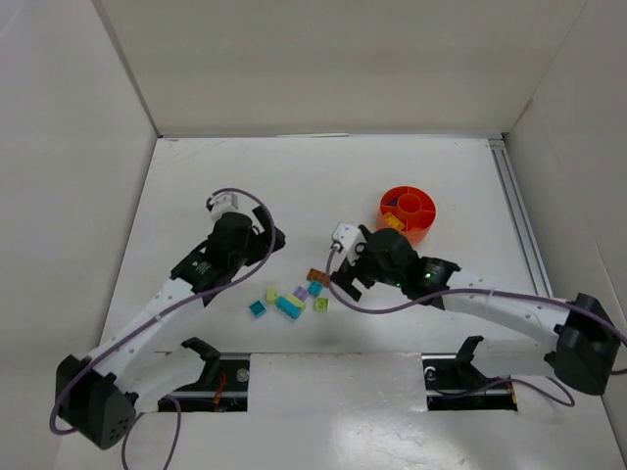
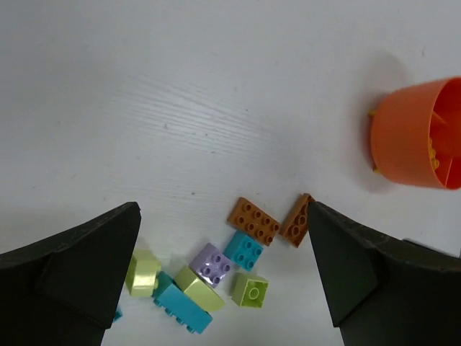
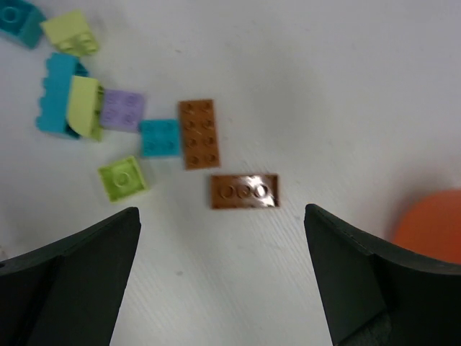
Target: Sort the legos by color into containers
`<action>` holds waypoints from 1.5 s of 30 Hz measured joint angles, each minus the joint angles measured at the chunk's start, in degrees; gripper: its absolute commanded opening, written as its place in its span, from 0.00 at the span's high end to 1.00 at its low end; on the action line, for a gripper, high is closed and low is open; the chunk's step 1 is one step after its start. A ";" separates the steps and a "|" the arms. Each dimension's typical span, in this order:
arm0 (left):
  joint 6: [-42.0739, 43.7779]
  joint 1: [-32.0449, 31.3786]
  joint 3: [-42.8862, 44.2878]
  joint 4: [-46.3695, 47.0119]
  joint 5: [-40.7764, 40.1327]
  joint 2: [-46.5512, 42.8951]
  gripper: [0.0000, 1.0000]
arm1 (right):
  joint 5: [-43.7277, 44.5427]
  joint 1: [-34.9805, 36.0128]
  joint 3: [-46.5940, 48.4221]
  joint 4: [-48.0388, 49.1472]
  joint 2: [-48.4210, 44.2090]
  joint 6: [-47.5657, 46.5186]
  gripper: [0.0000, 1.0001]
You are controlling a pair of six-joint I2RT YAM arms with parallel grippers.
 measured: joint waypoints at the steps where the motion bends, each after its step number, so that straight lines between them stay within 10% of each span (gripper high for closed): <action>1: -2.29 0.15 -0.83 -2.38 -1.92 -2.93 0.00 | 0.17 2.54 1.01 0.70 2.25 -0.04 0.00; 13: -14.62 1.07 -8.02 -16.72 -9.03 -23.28 0.00 | 5.86 12.63 12.07 3.76 26.29 -2.38 0.05; 45: -14.47 1.07 -8.02 -16.87 -9.05 -20.31 0.00 | -1.55 13.07 20.09 1.68 38.49 -19.08 0.17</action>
